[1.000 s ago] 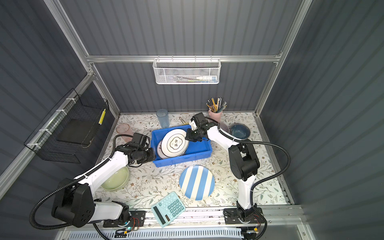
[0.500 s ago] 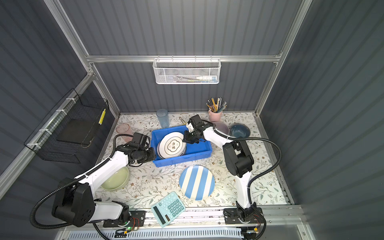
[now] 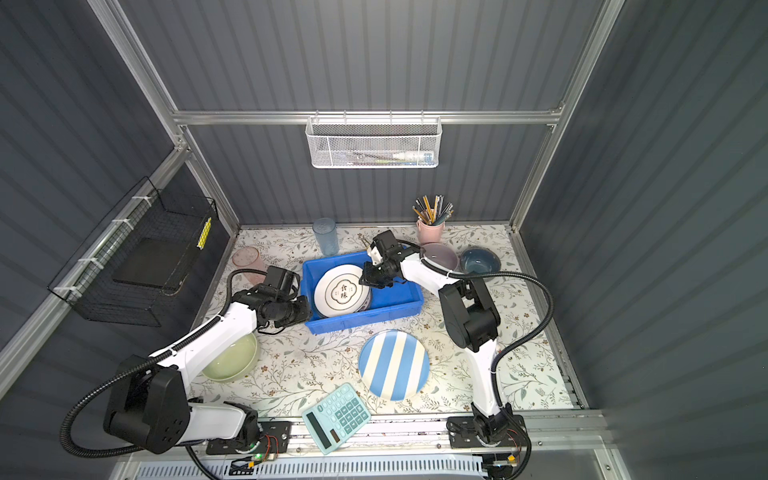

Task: Place the mixed dishes into the plastic bin
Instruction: 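Lower the white plate into the blue bin with the right gripper, then open the right gripper to release the white plate in the bin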

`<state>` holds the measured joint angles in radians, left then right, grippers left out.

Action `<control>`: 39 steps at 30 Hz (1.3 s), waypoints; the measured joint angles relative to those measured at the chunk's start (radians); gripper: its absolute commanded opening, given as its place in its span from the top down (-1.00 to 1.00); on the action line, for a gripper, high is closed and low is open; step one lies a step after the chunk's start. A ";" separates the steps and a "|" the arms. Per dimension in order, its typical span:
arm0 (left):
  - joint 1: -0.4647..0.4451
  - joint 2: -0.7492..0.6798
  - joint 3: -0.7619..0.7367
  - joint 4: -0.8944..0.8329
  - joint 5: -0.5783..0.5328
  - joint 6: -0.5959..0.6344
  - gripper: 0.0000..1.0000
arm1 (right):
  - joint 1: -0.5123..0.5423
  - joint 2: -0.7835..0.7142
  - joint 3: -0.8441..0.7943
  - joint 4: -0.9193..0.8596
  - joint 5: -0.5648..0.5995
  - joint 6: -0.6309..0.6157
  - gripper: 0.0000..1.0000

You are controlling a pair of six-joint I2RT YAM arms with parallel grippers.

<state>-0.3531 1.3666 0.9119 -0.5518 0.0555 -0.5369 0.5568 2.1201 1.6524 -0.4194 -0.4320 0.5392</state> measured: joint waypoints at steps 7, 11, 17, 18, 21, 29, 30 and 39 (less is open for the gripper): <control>0.001 0.000 0.000 0.001 0.000 0.000 0.42 | 0.010 0.000 0.034 -0.045 0.051 -0.024 0.18; 0.001 0.000 0.000 0.006 0.000 0.000 0.42 | 0.017 0.000 0.057 -0.075 0.098 -0.041 0.09; 0.001 0.000 0.000 0.008 0.000 0.001 0.42 | 0.024 0.000 0.067 -0.111 0.146 -0.055 0.01; 0.001 0.000 0.000 0.008 0.000 0.001 0.42 | 0.025 0.000 0.068 -0.116 0.151 -0.058 -0.01; 0.001 0.000 0.000 0.008 0.000 0.001 0.42 | 0.026 0.000 0.079 -0.135 0.174 -0.065 -0.08; 0.001 0.000 0.000 0.008 0.002 0.001 0.42 | 0.043 0.023 0.122 -0.154 0.230 -0.077 -0.15; 0.001 0.000 0.000 0.008 0.004 0.001 0.42 | 0.047 0.030 0.129 -0.158 0.237 -0.078 -0.16; 0.001 0.000 0.000 0.008 0.008 0.001 0.42 | 0.066 0.065 0.130 -0.208 0.329 -0.095 -0.26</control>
<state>-0.3523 1.3666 0.9119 -0.5442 0.0631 -0.5358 0.6224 2.1853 1.7821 -0.6270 -0.1032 0.4438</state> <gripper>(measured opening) 0.291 0.627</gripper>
